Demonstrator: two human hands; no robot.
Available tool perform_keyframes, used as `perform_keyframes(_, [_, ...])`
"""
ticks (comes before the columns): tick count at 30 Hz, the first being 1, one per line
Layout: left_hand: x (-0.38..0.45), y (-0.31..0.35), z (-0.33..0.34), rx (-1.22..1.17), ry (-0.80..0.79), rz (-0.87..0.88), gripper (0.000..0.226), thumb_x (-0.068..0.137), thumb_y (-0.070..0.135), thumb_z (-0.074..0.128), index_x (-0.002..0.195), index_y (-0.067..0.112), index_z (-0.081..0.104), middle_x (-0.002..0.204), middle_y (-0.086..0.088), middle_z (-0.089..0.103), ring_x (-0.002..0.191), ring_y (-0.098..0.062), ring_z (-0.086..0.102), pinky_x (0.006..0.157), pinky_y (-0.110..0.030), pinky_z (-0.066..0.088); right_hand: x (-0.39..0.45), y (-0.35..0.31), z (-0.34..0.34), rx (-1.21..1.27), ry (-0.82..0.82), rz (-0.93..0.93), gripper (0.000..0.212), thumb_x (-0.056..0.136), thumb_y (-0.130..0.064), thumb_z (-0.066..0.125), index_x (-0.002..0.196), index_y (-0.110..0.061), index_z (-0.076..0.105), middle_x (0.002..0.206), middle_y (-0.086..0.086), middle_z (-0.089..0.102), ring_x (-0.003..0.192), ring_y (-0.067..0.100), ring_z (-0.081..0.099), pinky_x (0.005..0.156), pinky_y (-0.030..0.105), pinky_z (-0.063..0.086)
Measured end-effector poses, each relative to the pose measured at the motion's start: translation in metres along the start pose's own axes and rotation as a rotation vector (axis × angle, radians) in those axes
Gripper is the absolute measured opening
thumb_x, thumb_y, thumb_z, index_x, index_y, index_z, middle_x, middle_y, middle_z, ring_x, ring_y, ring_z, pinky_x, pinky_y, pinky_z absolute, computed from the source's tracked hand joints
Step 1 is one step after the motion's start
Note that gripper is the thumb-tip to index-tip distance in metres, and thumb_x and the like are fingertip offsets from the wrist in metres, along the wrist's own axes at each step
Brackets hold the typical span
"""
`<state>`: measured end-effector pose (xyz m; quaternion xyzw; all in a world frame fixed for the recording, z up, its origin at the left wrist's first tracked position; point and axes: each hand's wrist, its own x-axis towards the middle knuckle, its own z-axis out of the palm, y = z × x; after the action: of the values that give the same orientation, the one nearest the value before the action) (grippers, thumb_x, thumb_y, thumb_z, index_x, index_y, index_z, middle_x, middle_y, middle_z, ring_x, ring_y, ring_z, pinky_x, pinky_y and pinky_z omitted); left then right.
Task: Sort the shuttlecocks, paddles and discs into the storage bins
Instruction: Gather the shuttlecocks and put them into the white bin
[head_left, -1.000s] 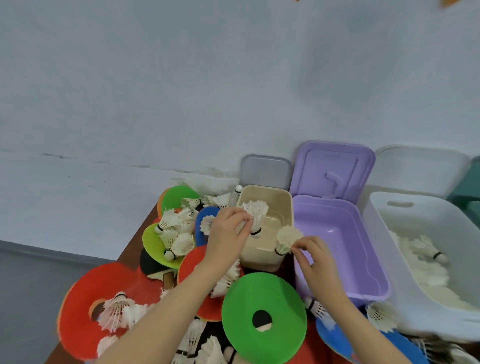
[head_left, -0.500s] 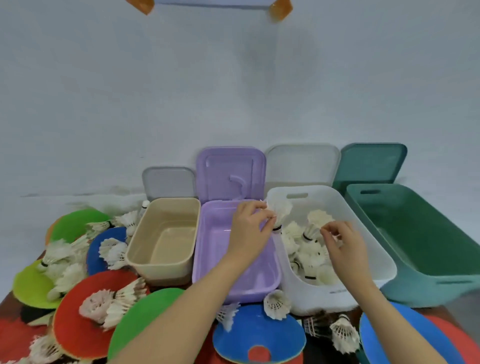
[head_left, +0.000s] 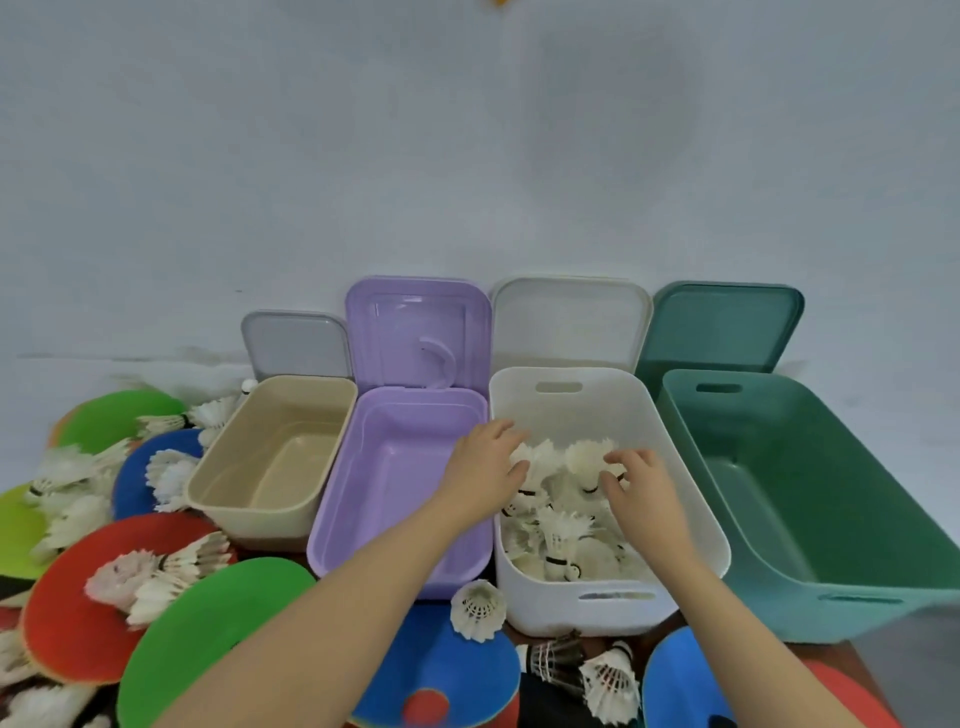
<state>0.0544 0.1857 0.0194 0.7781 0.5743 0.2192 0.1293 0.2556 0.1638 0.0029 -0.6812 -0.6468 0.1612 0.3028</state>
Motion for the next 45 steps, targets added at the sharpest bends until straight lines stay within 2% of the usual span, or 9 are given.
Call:
perform_keyframes(8, [-0.047, -0.032, -0.035, 0.166, 0.076, 0.054, 0.043, 0.096, 0.032, 0.042, 0.136, 0.018, 0.046, 0.143, -0.002, 0.041, 0.132, -0.02, 0.034, 0.105, -0.03, 0.021, -0.029, -0.034, 0.024, 0.018, -0.02, -0.247, 0.02, 0.091, -0.018, 0.055, 0.11, -0.011, 0.062, 0.11, 0.0, 0.055, 0.096, 0.016, 0.055, 0.076, 0.028, 0.043])
perform_keyframes(11, [-0.07, -0.051, -0.058, 0.178, 0.087, 0.061, 0.056, 0.086, 0.042, 0.03, 0.123, 0.013, 0.059, 0.129, -0.009, 0.055, 0.119, -0.028, 0.051, 0.098, -0.04, 0.036, -0.037, -0.06, 0.039, 0.045, -0.044, -0.336, 0.018, 0.09, -0.014, 0.056, 0.107, -0.01, 0.064, 0.104, 0.0, 0.056, 0.094, 0.017, 0.056, 0.076, 0.024, 0.04])
perform_keyframes(14, [-0.097, -0.082, -0.081, 0.207, 0.102, 0.002, 0.045, 0.08, 0.037, 0.038, 0.104, 0.014, 0.068, 0.107, -0.007, 0.067, 0.095, -0.027, 0.065, 0.079, -0.041, 0.05, -0.049, -0.093, 0.059, 0.082, -0.097, -0.404, 0.017, 0.091, -0.015, 0.056, 0.106, -0.014, 0.064, 0.102, -0.005, 0.055, 0.091, 0.012, 0.055, 0.073, 0.023, 0.041])
perform_keyframes(18, [-0.136, -0.125, -0.106, 0.193, 0.088, -0.113, 0.054, 0.084, 0.044, 0.03, 0.121, 0.018, 0.06, 0.127, -0.002, 0.056, 0.12, -0.022, 0.049, 0.099, -0.036, 0.03, -0.066, -0.141, 0.096, 0.132, -0.163, -0.466, 0.017, 0.092, -0.017, 0.055, 0.107, -0.016, 0.062, 0.1, -0.01, 0.052, 0.088, 0.006, 0.05, 0.074, 0.018, 0.038])
perform_keyframes(22, [-0.179, -0.182, -0.122, 0.167, 0.173, -0.203, 0.036, 0.09, 0.032, 0.044, 0.121, 0.021, 0.059, 0.127, 0.004, 0.053, 0.123, -0.019, 0.044, 0.097, -0.036, 0.025, -0.086, -0.186, 0.138, 0.163, -0.238, -0.499, 0.016, 0.091, -0.019, 0.055, 0.104, -0.015, 0.063, 0.095, -0.011, 0.051, 0.085, 0.007, 0.05, 0.07, 0.017, 0.037])
perform_keyframes(29, [-0.234, -0.277, -0.15, 0.222, 0.067, -0.337, 0.033, 0.093, 0.033, 0.047, 0.126, 0.028, 0.052, 0.129, 0.01, 0.048, 0.124, -0.014, 0.037, 0.097, -0.032, 0.022, -0.121, -0.251, 0.223, 0.127, -0.361, -0.511, 0.019, 0.086, -0.024, 0.057, 0.101, -0.015, 0.062, 0.093, -0.003, 0.059, 0.088, 0.014, 0.055, 0.076, 0.031, 0.046])
perform_keyframes(32, [-0.247, -0.309, -0.157, 0.236, -0.057, -0.401, 0.039, 0.092, 0.04, 0.047, 0.129, 0.03, 0.048, 0.131, 0.009, 0.045, 0.127, -0.016, 0.033, 0.1, -0.034, 0.021, -0.13, -0.274, 0.258, 0.093, -0.431, -0.456, 0.029, 0.088, -0.025, 0.06, 0.115, -0.017, 0.06, 0.11, -0.001, 0.059, 0.104, 0.015, 0.052, 0.09, 0.032, 0.042])
perform_keyframes(39, [-0.251, -0.341, -0.159, 0.183, -0.179, -0.41, 0.044, 0.086, 0.046, 0.054, 0.128, 0.03, 0.05, 0.133, 0.008, 0.044, 0.129, -0.018, 0.027, 0.103, -0.039, 0.016, -0.138, -0.298, 0.323, 0.049, -0.437, -0.222, 0.057, 0.086, -0.028, 0.063, 0.138, -0.02, 0.041, 0.128, 0.001, 0.05, 0.115, 0.023, 0.047, 0.097, 0.035, 0.038])
perform_keyframes(45, [-0.249, -0.343, -0.144, 0.173, -0.128, -0.419, 0.022, 0.088, 0.044, 0.052, 0.103, 0.033, 0.065, 0.119, 0.013, 0.054, 0.121, -0.017, 0.033, 0.087, -0.034, 0.01, -0.147, -0.303, 0.344, 0.144, -0.292, -0.104, 0.019, 0.086, -0.008, 0.057, 0.104, -0.011, 0.065, 0.102, 0.002, 0.066, 0.093, 0.019, 0.061, 0.083, 0.031, 0.045])
